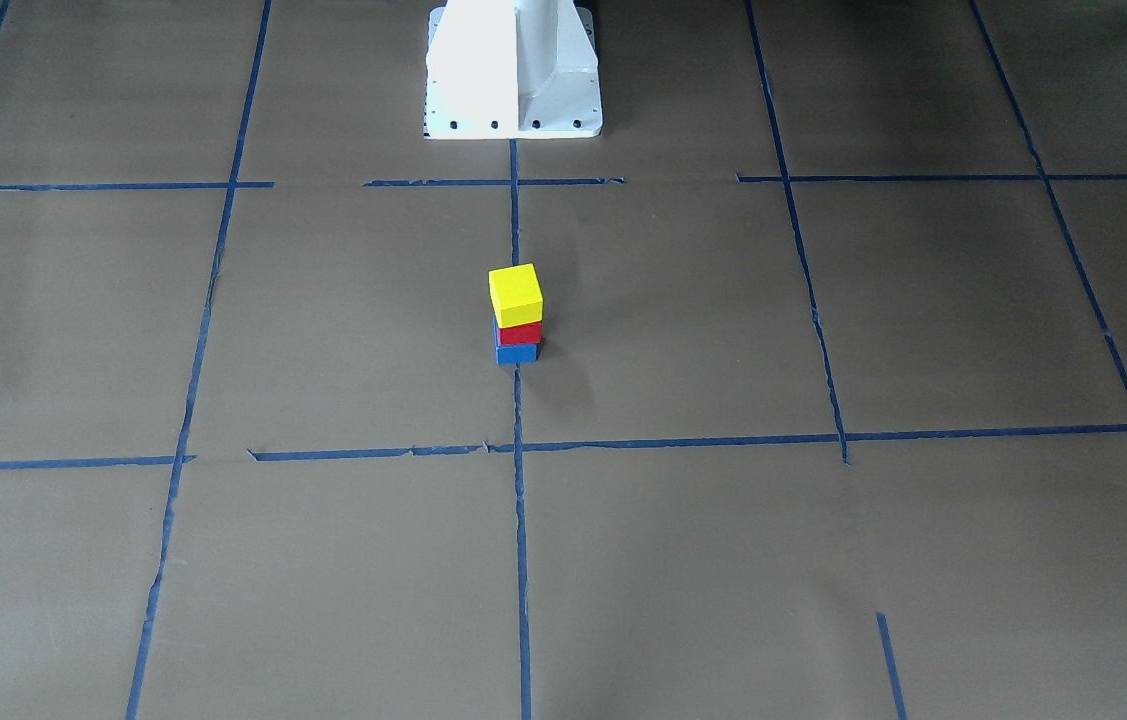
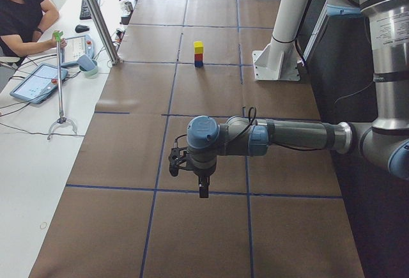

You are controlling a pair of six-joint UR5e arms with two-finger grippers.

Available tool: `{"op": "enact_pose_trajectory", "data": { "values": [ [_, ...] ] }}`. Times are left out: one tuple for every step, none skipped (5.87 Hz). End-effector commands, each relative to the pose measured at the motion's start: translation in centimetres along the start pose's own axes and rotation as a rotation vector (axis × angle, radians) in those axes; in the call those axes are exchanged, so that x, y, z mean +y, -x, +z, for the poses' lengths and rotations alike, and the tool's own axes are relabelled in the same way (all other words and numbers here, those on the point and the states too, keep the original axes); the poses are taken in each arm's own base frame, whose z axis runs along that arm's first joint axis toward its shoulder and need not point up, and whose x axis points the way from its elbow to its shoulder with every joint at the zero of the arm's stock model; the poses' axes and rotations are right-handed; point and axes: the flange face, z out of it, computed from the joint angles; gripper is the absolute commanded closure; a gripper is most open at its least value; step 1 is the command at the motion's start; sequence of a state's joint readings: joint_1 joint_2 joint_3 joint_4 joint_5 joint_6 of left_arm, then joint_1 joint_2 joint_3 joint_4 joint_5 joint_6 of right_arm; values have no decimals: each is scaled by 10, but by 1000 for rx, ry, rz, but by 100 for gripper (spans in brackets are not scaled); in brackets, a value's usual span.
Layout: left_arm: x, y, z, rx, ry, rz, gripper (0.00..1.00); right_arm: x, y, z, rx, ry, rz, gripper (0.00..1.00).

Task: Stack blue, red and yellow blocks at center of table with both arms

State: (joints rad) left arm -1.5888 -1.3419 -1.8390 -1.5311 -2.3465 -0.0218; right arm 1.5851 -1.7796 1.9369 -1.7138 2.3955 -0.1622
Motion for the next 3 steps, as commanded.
{"op": "enact_pose_trajectory", "data": {
  "values": [
    [-10,-4,-1,-1,-8,16,0,-1,-1,1,1,2,2,0],
    [-11,-14,-6,7,-15,32,0,0,-3,3,0,6,7,0],
    [-13,-21,3,-2,12,48,0,0,-2,2,-4,4,4,0]
  ]
}}
